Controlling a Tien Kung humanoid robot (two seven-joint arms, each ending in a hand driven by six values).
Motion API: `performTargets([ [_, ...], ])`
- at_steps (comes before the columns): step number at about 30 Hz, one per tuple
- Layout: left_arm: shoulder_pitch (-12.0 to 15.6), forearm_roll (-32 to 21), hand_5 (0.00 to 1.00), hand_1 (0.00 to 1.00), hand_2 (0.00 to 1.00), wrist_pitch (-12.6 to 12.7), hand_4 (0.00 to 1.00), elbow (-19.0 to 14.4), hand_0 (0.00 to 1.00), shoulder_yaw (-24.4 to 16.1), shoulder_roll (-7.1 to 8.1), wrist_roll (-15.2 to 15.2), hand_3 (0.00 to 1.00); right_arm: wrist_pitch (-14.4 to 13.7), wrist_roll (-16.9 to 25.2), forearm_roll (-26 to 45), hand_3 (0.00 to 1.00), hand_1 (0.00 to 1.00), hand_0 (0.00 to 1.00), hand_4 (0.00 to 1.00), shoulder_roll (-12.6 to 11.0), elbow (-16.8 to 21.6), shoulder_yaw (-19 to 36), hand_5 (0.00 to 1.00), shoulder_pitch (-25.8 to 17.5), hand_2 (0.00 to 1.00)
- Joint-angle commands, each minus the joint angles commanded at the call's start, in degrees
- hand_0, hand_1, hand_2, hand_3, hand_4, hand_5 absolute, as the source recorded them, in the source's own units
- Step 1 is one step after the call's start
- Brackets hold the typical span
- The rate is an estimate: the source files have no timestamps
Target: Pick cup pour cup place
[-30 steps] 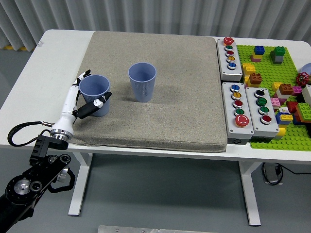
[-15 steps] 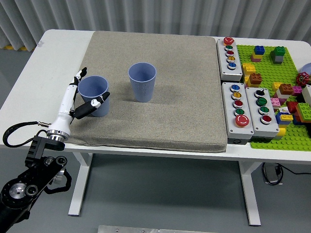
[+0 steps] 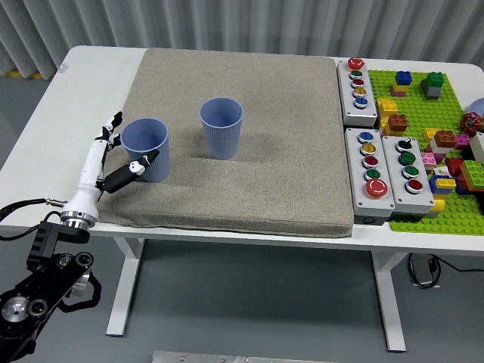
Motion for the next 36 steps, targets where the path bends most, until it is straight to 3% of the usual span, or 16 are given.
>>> performTargets([
  [5, 1.36, 0.56, 0.559, 0.861, 0.998, 0.05, 0.998, -3.13, 0.824, -1.2, 0.6, 0.42, 0.998, 0.05, 0.07, -0.25, 0.609, 0.673, 0.696, 0.002, -0.09, -0.01, 0.11, 0.321, -0.08, 0.608],
  [9, 0.61, -1.49, 0.559, 0.861, 0.998, 0.47, 0.998, -3.84, 0.824, -1.16, 1.11, 2.17, 0.998, 0.01, 0.11, -0.26, 0.609, 0.673, 0.696, 0.002, -0.13, 0.0, 0.1, 0.321, -0.14, 0.608],
  [13, -2.42, -2.57, 0.558, 0.837, 0.984, -1.4, 0.998, -1.56, 0.821, -1.39, 2.0, 2.83, 0.998, 0.01, 0.1, -0.32, 0.609, 0.673, 0.696, 0.002, -0.15, 0.03, 0.03, 0.32, -0.18, 0.609],
  [20, -7.98, -5.01, 0.561, 0.823, 0.965, -3.15, 0.998, 3.6, 0.808, -3.11, 5.52, 2.5, 0.998, -0.07, 0.01, -0.56, 0.608, 0.673, 0.695, 0.002, -0.17, 0.08, -0.11, 0.318, -0.21, 0.608],
  [24, -10.5, -6.18, 0.563, 0.818, 0.956, -3.95, 0.998, 6.86, 0.801, -5.29, 5.98, 3.21, 0.997, -0.17, 0.01, -0.42, 0.61, 0.673, 0.695, 0.002, -0.2, 0.08, -0.27, 0.316, 0.03, 0.608],
  [33, -16.14, -14.45, 0.569, 0.81, 0.951, -7.33, 0.998, 11.14, 0.802, -5.7, 7.92, 3.58, 0.988, -0.36, 0.11, 0.49, 0.61, 0.673, 0.695, 0.002, -0.33, 0.01, -0.69, 0.316, 0.91, 0.609],
  [34, -16.5, -15.13, 0.645, 0.766, 0.888, -7.62, 0.973, 11.37, 0.771, -5.75, 8.05, 3.65, 0.899, -0.36, 0.11, 0.49, 0.611, 0.673, 0.695, 0.002, -0.34, 0.0, -0.69, 0.315, 0.95, 0.609],
  [36, -17.51, -19.58, 0.645, 0.766, 0.888, -10.68, 0.973, 11.96, 0.771, -5.92, 8.56, 4.21, 0.899, -0.34, 0.11, 0.53, 0.611, 0.673, 0.695, 0.002, -0.35, -0.01, -0.7, 0.315, 1.06, 0.609],
])
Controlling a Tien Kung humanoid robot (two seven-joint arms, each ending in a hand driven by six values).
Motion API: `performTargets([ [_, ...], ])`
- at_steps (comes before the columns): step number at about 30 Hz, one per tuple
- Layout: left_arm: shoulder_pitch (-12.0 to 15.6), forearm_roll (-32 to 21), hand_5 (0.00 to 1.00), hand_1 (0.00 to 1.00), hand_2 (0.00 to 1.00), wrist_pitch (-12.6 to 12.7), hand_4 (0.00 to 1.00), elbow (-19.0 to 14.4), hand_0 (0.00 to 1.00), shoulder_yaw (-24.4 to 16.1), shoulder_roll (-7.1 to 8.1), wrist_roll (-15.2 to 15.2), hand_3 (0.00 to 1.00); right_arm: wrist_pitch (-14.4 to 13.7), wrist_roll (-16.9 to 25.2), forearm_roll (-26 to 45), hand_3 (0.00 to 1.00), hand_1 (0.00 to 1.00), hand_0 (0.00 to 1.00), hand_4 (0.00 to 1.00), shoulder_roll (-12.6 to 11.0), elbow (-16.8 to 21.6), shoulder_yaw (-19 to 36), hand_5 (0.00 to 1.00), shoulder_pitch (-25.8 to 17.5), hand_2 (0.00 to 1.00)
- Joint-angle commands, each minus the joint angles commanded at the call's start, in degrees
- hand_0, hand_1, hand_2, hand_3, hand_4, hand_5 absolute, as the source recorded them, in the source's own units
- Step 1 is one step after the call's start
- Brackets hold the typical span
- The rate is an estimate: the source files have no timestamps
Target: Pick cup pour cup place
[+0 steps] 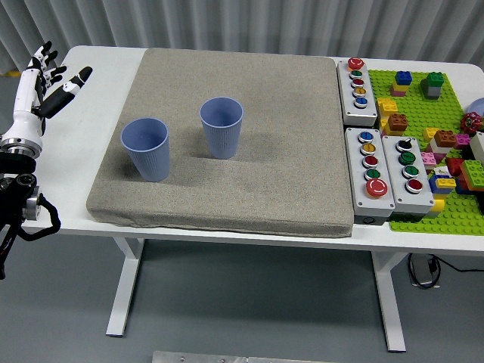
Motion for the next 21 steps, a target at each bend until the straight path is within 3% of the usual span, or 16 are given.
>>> performTargets([
  [3, -0.74, -7.08, 0.645, 0.766, 0.888, -5.18, 0.973, 0.38, 0.771, -0.1, 0.49, 1.22, 0.899, -0.02, 0.02, 0.16, 0.611, 0.673, 0.695, 0.002, -0.03, -0.02, -0.06, 0.315, 0.12, 0.609],
  [4, -0.97, -9.68, 0.998, 0.728, 0.82, -7.07, 0.836, 0.62, 0.74, -0.31, 0.61, 1.91, 0.8, -0.05, 0.03, 0.31, 0.611, 0.673, 0.695, 0.002, -0.04, -0.02, -0.11, 0.315, 0.17, 0.609],
  [6, -1.31, -14.52, 0.998, 0.728, 0.82, -9.41, 0.836, 0.95, 0.74, -0.64, 0.69, 2.47, 0.8, -0.07, 0.02, 0.35, 0.611, 0.673, 0.695, 0.002, -0.04, -0.02, -0.11, 0.315, 0.28, 0.609],
  [11, -2.42, -26.79, 0.998, 0.727, 0.818, -12.56, 0.824, 2.52, 0.74, -1.77, 0.93, 3.6, 0.8, -0.13, -0.06, 0.56, 0.611, 0.673, 0.695, 0.002, -0.03, 0.0, -0.18, 0.313, 0.63, 0.609],
  [21, -3.63, -36.09, 0.998, 0.729, 0.815, -15.89, 0.82, 3.94, 0.742, -3.61, 1.62, 4.6, 0.806, -0.21, -0.1, 0.92, 0.611, 0.673, 0.694, 0.002, -0.07, 0.02, -0.38, 0.313, 0.83, 0.611],
])
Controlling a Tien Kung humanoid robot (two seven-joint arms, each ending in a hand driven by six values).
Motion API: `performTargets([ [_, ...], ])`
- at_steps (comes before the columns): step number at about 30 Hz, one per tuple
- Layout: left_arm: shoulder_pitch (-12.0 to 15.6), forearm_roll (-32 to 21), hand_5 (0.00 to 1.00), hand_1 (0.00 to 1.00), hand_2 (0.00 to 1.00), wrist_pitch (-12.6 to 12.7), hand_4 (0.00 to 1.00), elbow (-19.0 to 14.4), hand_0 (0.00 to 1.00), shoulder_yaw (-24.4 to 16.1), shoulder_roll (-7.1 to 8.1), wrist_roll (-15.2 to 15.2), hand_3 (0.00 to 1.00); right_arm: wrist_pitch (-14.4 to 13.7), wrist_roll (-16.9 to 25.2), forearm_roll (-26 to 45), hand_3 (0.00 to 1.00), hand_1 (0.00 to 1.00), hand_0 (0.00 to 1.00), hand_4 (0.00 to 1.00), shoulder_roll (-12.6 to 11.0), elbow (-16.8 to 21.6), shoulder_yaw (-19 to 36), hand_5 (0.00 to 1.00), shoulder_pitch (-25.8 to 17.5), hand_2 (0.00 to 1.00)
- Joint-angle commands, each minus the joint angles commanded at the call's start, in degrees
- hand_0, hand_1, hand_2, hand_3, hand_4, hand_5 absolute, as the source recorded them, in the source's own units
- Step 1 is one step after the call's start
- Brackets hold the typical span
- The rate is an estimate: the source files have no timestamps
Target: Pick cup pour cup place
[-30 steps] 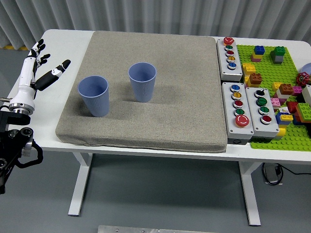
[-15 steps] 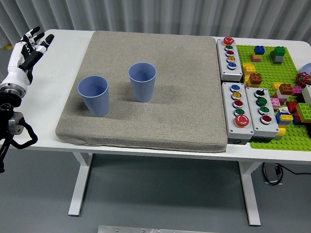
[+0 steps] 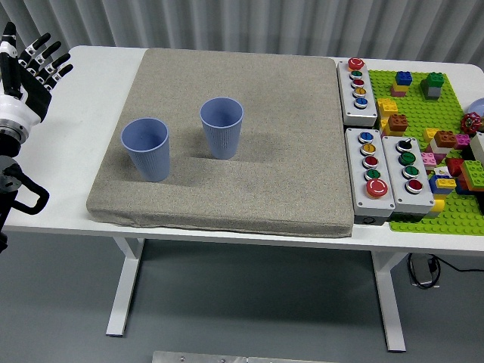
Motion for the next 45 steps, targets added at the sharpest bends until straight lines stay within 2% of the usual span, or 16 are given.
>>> performTargets([
  [5, -0.1, -1.21, 0.998, 0.729, 0.816, -0.59, 0.821, 0.32, 0.745, -1.06, 0.01, 0.12, 0.809, -0.04, 0.0, 0.18, 0.611, 0.673, 0.694, 0.002, 0.0, 0.0, -0.09, 0.313, 0.0, 0.61],
  [12, 0.02, 3.16, 0.998, 0.73, 0.817, 0.7, 0.828, -0.32, 0.743, -1.79, -0.19, -0.23, 0.808, -0.11, 0.05, 0.35, 0.611, 0.673, 0.694, 0.002, 0.0, 0.0, -0.14, 0.312, 0.06, 0.611],
  [18, 0.56, 4.71, 0.998, 0.732, 0.817, 0.84, 0.828, -0.81, 0.744, -2.06, -0.38, -0.12, 0.813, -0.09, 0.1, 0.33, 0.611, 0.673, 0.694, 0.002, 0.04, -0.01, -0.18, 0.311, -0.07, 0.61],
  [38, 3.02, 5.81, 0.998, 0.73, 0.814, 0.83, 0.835, -1.49, 0.743, -2.41, -1.2, 0.08, 0.814, -0.63, -0.19, 0.47, 0.611, 0.673, 0.696, 0.002, 0.39, 0.31, 0.04, 0.31, -1.75, 0.61],
  [45, 2.41, 6.28, 0.998, 0.73, 0.813, 0.97, 0.834, -2.01, 0.744, -2.48, -0.92, 0.1, 0.814, -0.8, 0.35, 2.03, 0.611, 0.673, 0.694, 0.002, 0.18, 0.06, -0.81, 0.311, -1.51, 0.61],
])
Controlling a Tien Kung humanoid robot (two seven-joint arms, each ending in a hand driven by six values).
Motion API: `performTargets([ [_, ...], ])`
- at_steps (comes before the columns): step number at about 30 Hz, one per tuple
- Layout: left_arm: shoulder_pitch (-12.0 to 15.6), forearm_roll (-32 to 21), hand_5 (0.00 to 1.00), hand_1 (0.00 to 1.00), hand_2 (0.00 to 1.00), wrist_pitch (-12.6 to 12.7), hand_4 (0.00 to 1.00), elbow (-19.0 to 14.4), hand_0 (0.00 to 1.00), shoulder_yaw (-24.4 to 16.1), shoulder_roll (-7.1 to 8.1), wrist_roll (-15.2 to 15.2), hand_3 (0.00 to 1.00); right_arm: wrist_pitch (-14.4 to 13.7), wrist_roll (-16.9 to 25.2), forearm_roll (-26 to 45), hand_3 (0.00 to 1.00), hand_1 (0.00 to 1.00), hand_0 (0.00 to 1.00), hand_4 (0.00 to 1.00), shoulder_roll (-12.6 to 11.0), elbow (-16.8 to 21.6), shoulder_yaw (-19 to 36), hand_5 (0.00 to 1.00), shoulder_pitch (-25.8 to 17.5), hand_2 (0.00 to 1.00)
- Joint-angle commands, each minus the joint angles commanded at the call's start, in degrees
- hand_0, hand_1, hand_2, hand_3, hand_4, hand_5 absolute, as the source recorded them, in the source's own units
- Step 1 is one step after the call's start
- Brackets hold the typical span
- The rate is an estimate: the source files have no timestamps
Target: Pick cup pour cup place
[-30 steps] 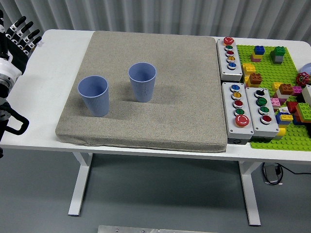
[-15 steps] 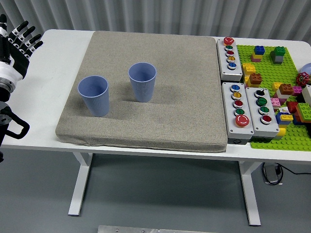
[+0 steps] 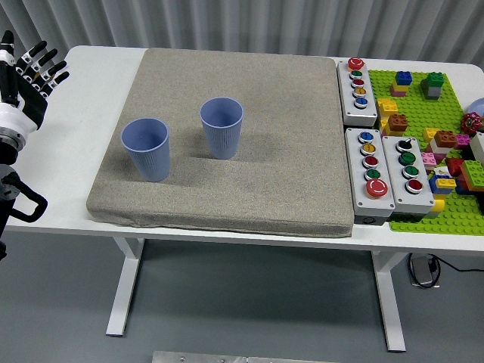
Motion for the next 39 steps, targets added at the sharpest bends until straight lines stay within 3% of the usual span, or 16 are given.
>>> performTargets([
  [11, -1.31, 0.51, 0.998, 0.73, 0.813, 0.08, 0.835, -0.3, 0.745, 0.64, 0.0, 0.11, 0.814, -0.47, -0.15, 0.91, 0.611, 0.673, 0.696, 0.002, 0.12, 0.13, -0.09, 0.313, 0.76, 0.609],
  [39, -0.14, 1.51, 0.998, 0.729, 0.811, 0.28, 0.831, -1.42, 0.743, -1.74, -0.05, 0.22, 0.817, -0.56, -0.22, -0.61, 0.611, 0.673, 0.695, 0.002, 0.03, 0.09, 0.85, 0.316, 0.47, 0.61],
])
